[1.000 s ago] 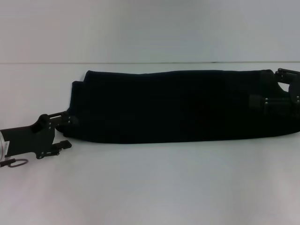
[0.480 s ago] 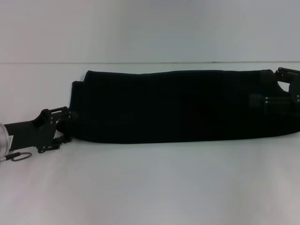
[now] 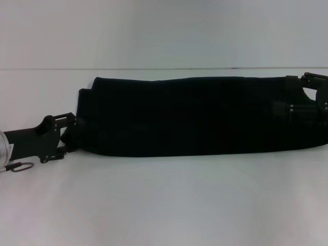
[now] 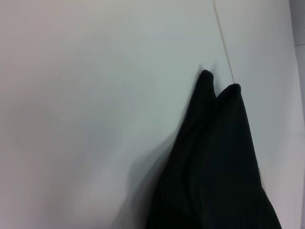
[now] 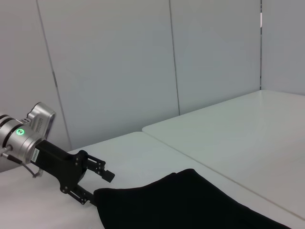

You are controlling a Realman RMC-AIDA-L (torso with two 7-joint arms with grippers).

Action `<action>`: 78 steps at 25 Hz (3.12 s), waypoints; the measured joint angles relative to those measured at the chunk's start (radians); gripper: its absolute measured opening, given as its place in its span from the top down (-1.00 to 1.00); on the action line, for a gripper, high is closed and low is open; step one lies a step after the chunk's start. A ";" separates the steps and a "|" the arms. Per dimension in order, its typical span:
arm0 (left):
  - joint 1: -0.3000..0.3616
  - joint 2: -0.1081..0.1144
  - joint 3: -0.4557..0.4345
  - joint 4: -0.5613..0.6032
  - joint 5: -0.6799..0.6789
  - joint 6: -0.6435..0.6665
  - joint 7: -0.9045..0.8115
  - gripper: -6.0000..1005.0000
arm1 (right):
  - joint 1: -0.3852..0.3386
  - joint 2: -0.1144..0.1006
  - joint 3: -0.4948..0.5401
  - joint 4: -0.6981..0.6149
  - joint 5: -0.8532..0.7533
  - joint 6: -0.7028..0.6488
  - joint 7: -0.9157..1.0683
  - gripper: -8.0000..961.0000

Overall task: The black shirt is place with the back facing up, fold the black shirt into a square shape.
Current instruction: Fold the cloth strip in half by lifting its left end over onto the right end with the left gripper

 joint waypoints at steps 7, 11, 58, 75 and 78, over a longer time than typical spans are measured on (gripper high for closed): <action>-0.005 0.002 0.032 0.003 0.007 -0.001 0.023 -0.45 | 0.002 0.000 0.000 0.000 0.000 0.002 0.000 -0.92; -0.010 0.000 0.063 0.004 0.007 -0.005 0.051 -0.36 | 0.002 0.000 0.000 0.000 0.000 0.002 -0.001 -0.92; 0.175 0.043 -0.007 0.276 -0.059 0.122 0.492 0.85 | 0.056 0.133 0.002 0.032 0.157 0.233 0.106 -0.90; 0.080 0.096 -0.113 0.296 0.014 0.294 0.481 0.77 | 0.092 0.124 -0.034 0.064 0.158 0.305 0.136 -0.90; -0.036 0.101 -0.015 0.208 -0.081 0.352 0.492 0.76 | 0.075 0.113 -0.026 0.064 0.159 0.304 0.125 -0.90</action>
